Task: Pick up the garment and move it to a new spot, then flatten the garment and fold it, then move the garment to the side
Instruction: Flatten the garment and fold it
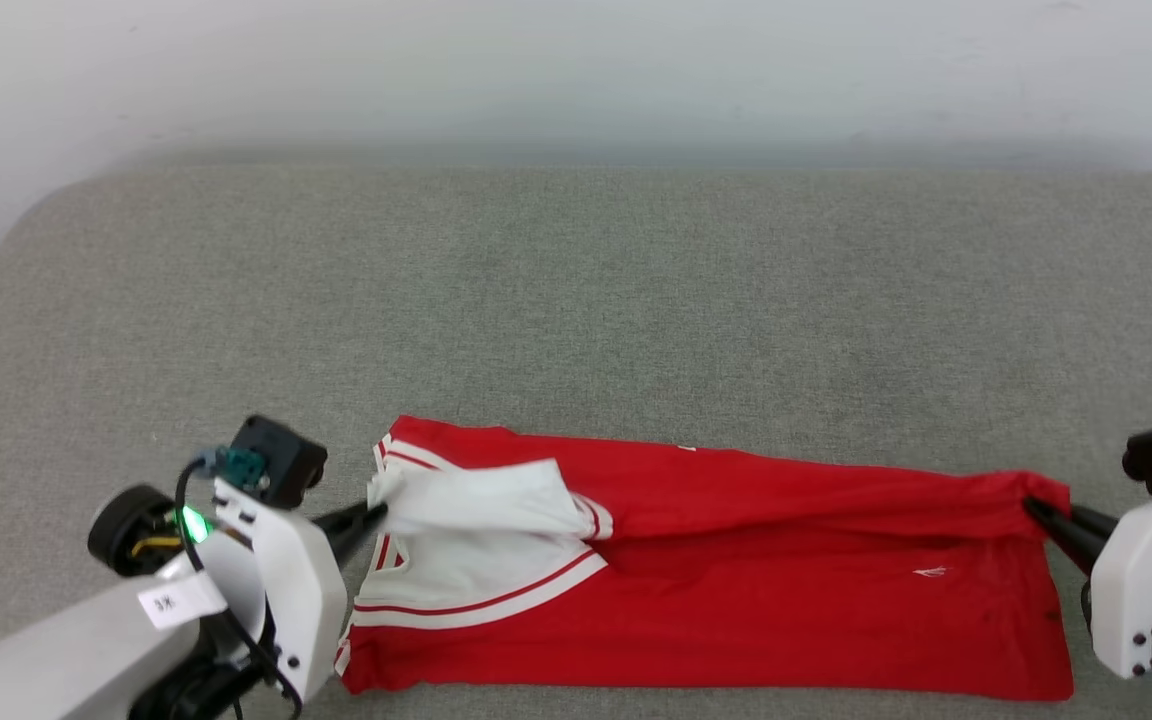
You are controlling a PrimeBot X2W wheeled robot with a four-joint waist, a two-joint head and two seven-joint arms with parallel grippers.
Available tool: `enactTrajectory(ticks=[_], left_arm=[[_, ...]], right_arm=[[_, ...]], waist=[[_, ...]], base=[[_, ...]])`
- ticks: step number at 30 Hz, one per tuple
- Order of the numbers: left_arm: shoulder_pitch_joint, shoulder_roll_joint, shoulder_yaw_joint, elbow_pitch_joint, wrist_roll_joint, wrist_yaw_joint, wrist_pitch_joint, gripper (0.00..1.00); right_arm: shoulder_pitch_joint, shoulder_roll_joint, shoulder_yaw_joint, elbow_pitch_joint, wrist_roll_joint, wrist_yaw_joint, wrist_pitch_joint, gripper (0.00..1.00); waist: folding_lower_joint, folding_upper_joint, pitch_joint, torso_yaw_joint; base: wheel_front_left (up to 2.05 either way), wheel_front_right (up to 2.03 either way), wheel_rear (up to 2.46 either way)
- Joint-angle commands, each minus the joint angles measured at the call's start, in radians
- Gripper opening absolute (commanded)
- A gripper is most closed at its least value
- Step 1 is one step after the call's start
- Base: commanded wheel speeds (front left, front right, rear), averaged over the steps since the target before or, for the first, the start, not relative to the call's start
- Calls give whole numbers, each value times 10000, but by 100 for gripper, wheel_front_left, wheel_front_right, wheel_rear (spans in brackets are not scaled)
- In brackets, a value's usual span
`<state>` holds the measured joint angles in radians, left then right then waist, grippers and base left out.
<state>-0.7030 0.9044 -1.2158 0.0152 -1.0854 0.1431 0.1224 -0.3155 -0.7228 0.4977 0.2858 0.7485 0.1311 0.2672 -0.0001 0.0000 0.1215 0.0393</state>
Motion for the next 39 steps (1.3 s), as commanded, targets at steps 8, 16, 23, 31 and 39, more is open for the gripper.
enactTrajectory(ticks=[8, 16, 23, 31, 39], left_arm=[[1031, -87, -194, -72, -223, 400, -256, 0], [1320, -370, -282, 546, -240, 440, -241, 0], [1575, -658, -69, 827, -257, 694, -970, 100], [2070, -856, 459, 729, 401, 2107, -2945, 100], [2541, -1163, 1551, 515, 1185, 3408, -3848, 100]], right_arm=[[1505, 289, -636, -472, -14, -8, 152, 0], [2264, 637, -854, -556, -93, -8, 272, 0], [2532, 876, -1195, -624, -7, -8, -38, 100], [3043, 388, -2266, -2006, 377, -8, -37, 100], [3258, 27, -3409, -2378, 985, -7, 1362, 100]], waist=[[1, 0, 102, 52], [1, 0, 351, 23], [1, 0, 191, -24], [1, 0, -343, 3], [1, 0, -427, 153]], base=[[0, 0, 0], [0, 0, 0], [0, 0, 0], [0, 0, 0], [0, 0, 0]])
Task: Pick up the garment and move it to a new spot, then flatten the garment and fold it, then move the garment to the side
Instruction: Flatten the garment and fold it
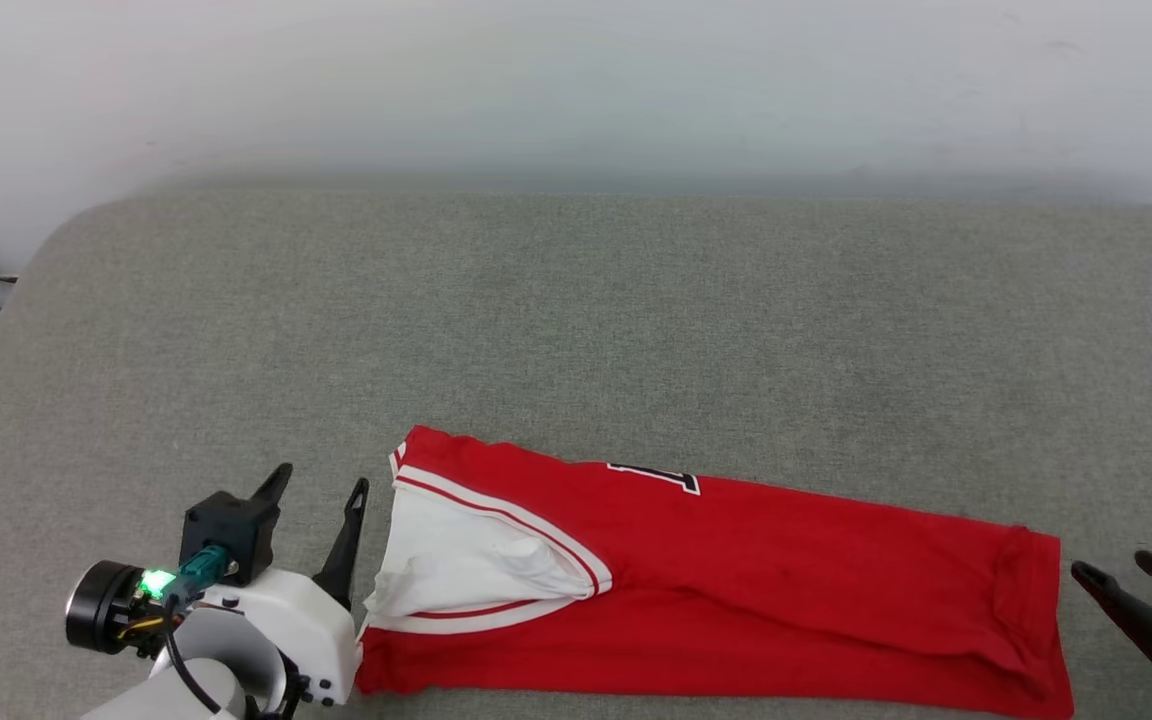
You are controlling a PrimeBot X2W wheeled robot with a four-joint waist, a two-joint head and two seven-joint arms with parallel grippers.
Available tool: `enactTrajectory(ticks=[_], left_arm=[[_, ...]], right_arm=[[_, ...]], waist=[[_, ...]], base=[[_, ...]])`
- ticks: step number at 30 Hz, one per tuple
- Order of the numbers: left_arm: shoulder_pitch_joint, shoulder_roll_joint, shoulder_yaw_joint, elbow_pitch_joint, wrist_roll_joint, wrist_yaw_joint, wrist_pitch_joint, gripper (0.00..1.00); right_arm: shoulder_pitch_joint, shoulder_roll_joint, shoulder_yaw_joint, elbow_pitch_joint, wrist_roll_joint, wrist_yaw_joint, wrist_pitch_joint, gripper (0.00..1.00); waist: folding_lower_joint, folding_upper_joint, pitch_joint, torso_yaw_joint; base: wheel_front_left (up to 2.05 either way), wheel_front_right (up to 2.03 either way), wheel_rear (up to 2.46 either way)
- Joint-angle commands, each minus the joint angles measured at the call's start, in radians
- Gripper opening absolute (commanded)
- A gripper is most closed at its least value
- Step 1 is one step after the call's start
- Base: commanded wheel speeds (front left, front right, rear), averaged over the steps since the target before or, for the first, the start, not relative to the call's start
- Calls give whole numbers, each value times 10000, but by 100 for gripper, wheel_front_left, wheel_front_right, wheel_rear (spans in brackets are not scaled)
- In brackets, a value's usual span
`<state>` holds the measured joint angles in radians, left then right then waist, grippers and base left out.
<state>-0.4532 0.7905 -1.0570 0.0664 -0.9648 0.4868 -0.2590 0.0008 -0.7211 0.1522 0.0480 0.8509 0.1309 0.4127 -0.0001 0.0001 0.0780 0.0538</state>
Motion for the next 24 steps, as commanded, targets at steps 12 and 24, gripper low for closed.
enactTrajectory(ticks=[12, 24], left_arm=[[1849, -1402, 3306, -542, 2891, 436, -71, 100], [3558, -3312, 6201, -630, 5317, -292, -72, 100]], right_arm=[[-62, 339, -355, 1081, 970, -5, 1715, 100], [-773, 1105, 763, 2222, 1038, -5, 1721, 100]], waist=[[1, -1, 458, 511], [1, -1, 755, 778]], base=[[0, 0, 0], [0, 0, 0]])
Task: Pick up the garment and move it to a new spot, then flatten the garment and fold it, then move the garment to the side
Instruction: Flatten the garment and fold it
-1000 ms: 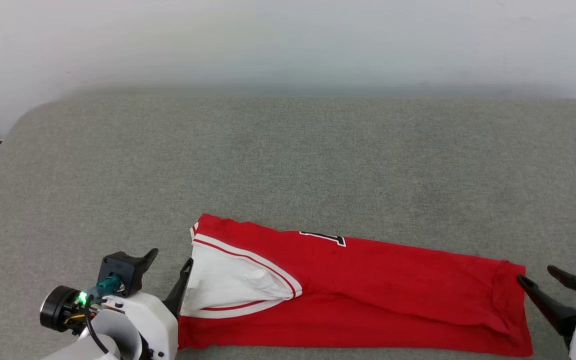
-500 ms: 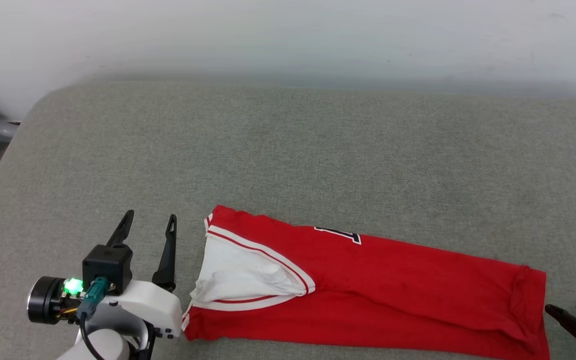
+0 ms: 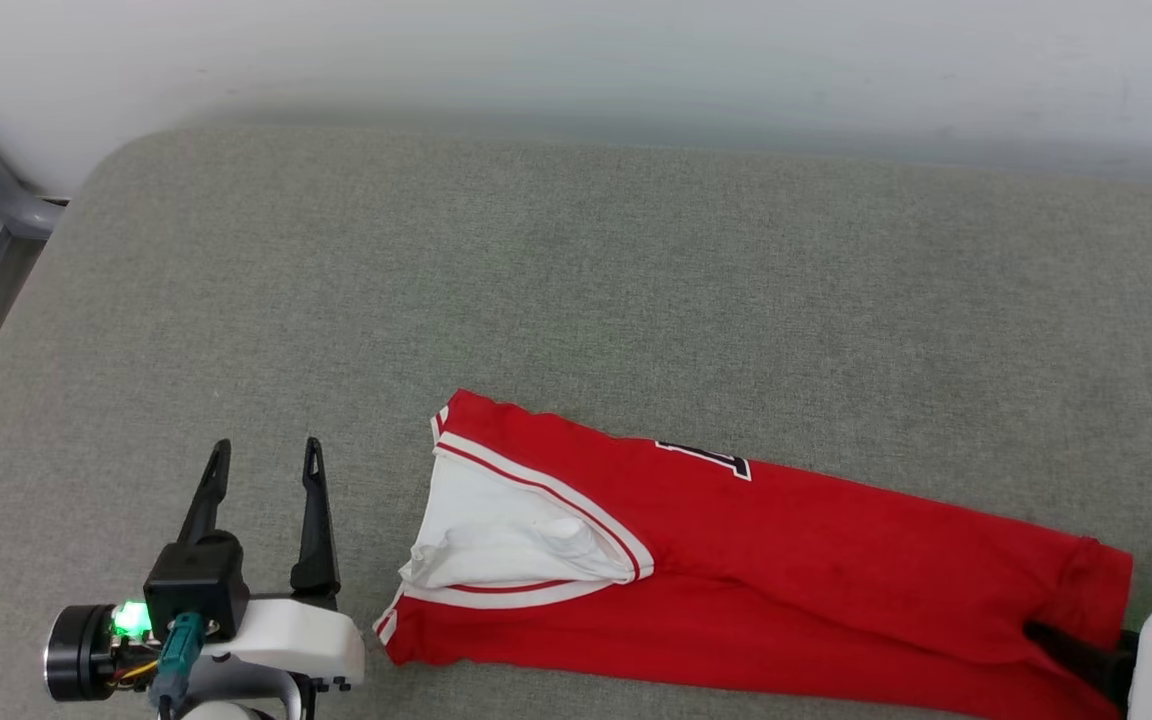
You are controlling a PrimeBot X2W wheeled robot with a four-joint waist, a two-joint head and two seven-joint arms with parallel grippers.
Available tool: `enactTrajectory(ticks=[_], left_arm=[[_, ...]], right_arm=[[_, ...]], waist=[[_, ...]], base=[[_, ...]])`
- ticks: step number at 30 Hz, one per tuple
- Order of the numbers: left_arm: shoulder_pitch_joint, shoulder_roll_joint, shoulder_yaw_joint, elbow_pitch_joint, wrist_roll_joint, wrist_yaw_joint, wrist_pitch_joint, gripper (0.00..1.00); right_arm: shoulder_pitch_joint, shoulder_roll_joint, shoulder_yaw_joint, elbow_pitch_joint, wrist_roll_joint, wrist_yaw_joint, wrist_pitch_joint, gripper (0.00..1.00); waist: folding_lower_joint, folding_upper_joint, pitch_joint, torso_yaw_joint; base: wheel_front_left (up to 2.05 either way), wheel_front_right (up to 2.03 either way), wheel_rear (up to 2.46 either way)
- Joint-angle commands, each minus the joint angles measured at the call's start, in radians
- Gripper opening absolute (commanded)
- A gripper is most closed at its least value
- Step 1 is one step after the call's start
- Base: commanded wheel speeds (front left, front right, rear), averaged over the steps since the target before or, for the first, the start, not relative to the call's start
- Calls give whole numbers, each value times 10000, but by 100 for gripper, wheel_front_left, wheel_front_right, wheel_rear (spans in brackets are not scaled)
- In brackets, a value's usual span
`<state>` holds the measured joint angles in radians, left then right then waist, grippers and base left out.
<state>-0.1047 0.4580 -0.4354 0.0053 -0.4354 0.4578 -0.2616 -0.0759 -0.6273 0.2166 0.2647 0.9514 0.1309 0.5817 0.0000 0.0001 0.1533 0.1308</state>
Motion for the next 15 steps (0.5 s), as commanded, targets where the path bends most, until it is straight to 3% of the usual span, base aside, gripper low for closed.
enactTrajectory(ticks=[1, 12, 13, 14, 15], left_arm=[[196, -144, 192, -43, 227, -82, -45, 100], [1153, -1891, 1778, -191, 2104, -1269, -46, 100], [1212, -2012, 1894, -180, 2249, -1349, -46, 100], [1262, -2107, 2016, -168, 2378, -1435, -46, 100], [1314, -2206, 2139, -161, 2501, -1503, -46, 100]], right_arm=[[-51, 232, 257, 133, 43, -5, 4, 100], [-538, 530, 1569, 675, 212, 9, -614, 100], [-559, 483, 1638, 712, 175, 9, -747, 51], [-596, 441, 1673, 776, 153, 9, -866, 18], [-620, 390, 1715, 836, 190, 9, -955, 0]], waist=[[0, -1, 14, 29], [0, -1, -59, 200], [0, -1, -80, 210], [0, -1, -102, 214], [0, -1, -135, 220]], base=[[0, 0, 0], [0, 0, 0], [0, 0, 0], [0, 0, 0], [0, 0, 0]])
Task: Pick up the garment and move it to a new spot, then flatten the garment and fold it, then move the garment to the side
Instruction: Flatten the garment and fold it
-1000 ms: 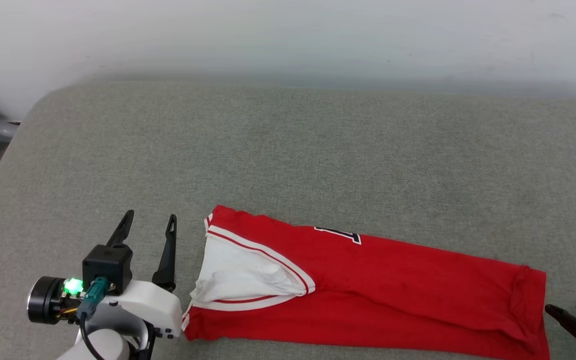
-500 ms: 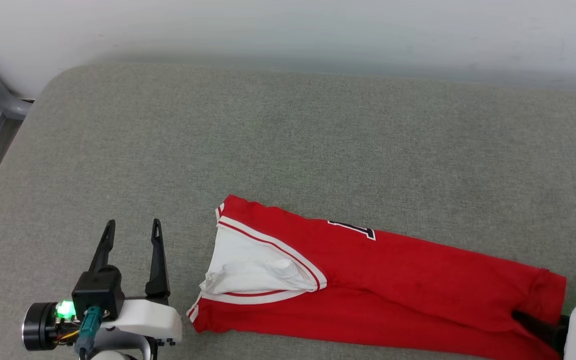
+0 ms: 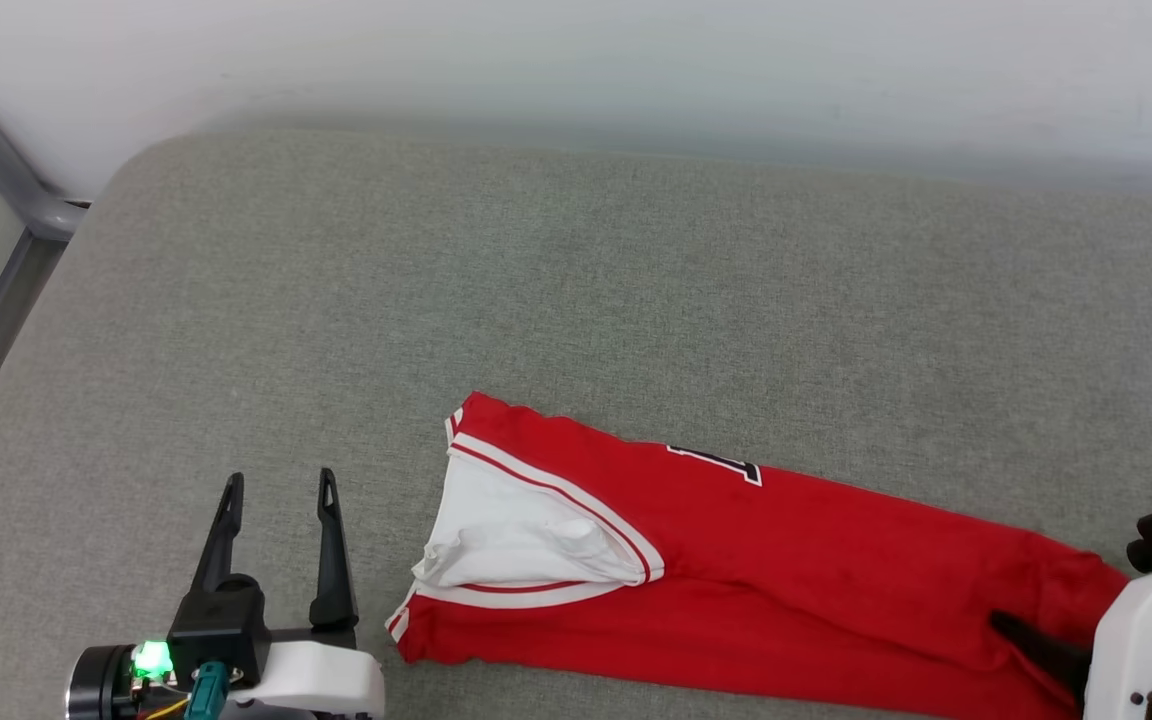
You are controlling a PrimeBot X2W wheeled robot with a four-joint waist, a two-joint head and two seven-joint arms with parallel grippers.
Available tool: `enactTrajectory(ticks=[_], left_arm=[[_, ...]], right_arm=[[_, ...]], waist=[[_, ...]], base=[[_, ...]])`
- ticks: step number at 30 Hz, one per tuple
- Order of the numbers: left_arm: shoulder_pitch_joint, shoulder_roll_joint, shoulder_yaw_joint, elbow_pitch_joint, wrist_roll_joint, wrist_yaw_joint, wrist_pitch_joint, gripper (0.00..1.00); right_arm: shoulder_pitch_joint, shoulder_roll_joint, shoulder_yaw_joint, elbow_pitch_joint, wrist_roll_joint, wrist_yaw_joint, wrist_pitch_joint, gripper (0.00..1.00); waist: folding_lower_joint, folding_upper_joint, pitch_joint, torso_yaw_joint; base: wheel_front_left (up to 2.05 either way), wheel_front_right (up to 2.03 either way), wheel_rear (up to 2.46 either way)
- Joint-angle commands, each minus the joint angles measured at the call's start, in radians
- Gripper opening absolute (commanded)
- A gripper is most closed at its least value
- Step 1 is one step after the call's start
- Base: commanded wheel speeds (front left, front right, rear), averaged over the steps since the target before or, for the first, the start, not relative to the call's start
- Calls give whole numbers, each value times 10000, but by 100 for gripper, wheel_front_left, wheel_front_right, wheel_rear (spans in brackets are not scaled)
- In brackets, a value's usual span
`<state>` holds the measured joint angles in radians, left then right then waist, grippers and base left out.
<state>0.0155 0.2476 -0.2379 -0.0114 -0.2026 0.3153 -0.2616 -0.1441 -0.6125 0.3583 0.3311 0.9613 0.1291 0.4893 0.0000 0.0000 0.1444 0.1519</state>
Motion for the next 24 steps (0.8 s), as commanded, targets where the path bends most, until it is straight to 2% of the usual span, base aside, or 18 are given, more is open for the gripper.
enactTrajectory(ticks=[1, 7, 9, 16, 20, 24], left_arm=[[176, -217, 273, 5, 285, -160, -46, 100], [422, -568, 706, 44, 771, -519, -46, 100], [609, -688, 879, 65, 1174, -689, -45, 100], [815, -891, 1065, 95, 1545, -872, -45, 100], [896, -930, 1139, 116, 1666, -944, -45, 100], [1060, -972, 1249, 119, 1731, -1001, -45, 100]], right_arm=[[52, 177, 332, 230, 121, 26, -145, 0], [82, -393, 228, 600, 273, 6, -535, 0], [113, -892, 32, 984, 399, 3, -657, 0], [120, -1549, -311, 1609, 247, 6, -812, 0], [314, -1709, -436, 1265, 462, 8, -688, 0], [550, -1673, -569, 149, 759, 11, -573, 0]], waist=[[0, 0, -82, 14], [0, 0, -266, 10], [0, 0, -413, -14], [0, 0, -616, -52], [0, 0, -781, -64], [0, 0, -913, -148]], base=[[0, 0, 0], [0, 0, 0], [0, 0, 0], [0, 0, 0], [0, 0, 0], [0, 0, 0]])
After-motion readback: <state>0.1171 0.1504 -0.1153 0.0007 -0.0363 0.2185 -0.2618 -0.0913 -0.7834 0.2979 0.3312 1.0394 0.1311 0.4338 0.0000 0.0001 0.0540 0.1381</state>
